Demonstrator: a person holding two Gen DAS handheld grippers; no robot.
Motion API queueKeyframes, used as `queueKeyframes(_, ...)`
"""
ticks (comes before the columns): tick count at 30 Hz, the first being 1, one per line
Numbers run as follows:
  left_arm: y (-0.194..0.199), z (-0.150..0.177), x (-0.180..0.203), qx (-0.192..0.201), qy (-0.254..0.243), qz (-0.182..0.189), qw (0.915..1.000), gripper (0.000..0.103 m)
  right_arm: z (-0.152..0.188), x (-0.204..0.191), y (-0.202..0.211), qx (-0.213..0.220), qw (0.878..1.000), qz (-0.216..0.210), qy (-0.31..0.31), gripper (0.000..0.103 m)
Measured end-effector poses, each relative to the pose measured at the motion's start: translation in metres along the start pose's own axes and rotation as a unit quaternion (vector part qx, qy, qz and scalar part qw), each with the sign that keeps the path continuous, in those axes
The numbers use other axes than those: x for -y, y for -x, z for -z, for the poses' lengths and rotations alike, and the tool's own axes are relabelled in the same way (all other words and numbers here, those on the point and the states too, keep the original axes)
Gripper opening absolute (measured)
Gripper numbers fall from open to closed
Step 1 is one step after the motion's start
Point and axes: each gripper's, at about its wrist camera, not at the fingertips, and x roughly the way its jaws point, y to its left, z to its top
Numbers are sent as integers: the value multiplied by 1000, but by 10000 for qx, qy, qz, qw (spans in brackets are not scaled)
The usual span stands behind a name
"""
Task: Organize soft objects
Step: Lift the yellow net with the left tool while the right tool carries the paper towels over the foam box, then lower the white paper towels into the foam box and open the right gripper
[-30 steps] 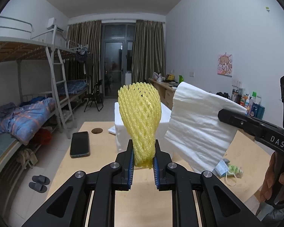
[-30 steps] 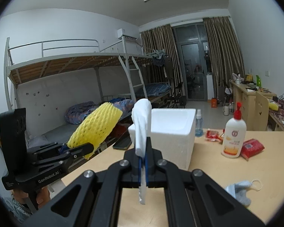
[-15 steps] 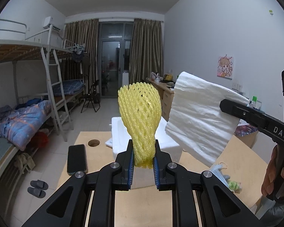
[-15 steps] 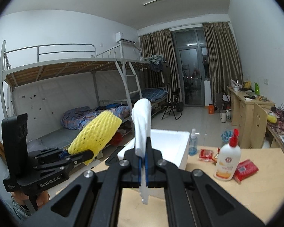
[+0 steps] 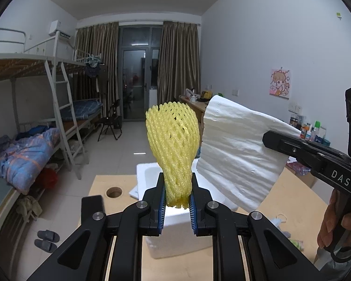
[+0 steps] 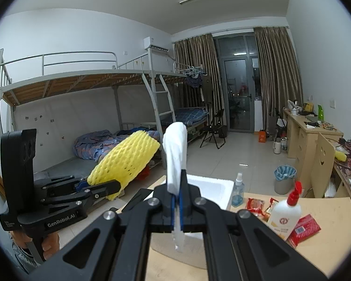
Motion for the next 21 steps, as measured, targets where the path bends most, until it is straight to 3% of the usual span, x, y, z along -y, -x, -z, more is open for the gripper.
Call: queueKeyframes(21, -64, 0, -31, -48, 286, -152, 9995, 18, 15, 25, -78, -659, 9976, -231, 1, 5)
